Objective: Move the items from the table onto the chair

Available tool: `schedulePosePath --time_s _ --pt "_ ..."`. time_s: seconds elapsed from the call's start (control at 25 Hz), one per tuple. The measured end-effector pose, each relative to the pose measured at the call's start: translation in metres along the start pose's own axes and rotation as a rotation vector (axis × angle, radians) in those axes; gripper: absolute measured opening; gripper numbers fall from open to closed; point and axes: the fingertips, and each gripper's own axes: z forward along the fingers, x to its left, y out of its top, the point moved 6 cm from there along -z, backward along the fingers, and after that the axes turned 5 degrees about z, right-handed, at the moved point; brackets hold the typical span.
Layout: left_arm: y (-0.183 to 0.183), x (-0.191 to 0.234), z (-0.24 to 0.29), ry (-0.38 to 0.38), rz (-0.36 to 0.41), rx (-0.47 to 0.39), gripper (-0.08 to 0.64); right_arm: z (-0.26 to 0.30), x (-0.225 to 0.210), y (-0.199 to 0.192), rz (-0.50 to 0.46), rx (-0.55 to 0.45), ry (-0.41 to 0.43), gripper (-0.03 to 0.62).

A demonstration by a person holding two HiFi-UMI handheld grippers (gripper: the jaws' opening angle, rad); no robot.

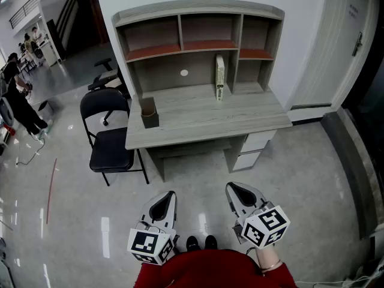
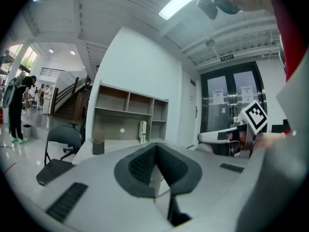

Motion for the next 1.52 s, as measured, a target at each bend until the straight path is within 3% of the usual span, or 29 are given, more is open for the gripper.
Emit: schedulePosePath --time_s 0.68,1.2,1.52 --pt "-0.006 0.01 -0.01 0.034 0.0 0.006 0.009 0.005 -0.001 -0.009 0.019 0.018 0.032 0.012" --pt "-0.011 0.071 -0.014 0.074 -0.02 0.023 0.009 0.058 0.008 -0.006 0.045 0.054 0.009 0.012" --pt "-0.016 0.109 0.028 0.09 -0.022 0.063 0.009 0.122 -0.014 0.004 0.04 0.094 0.03 0.012"
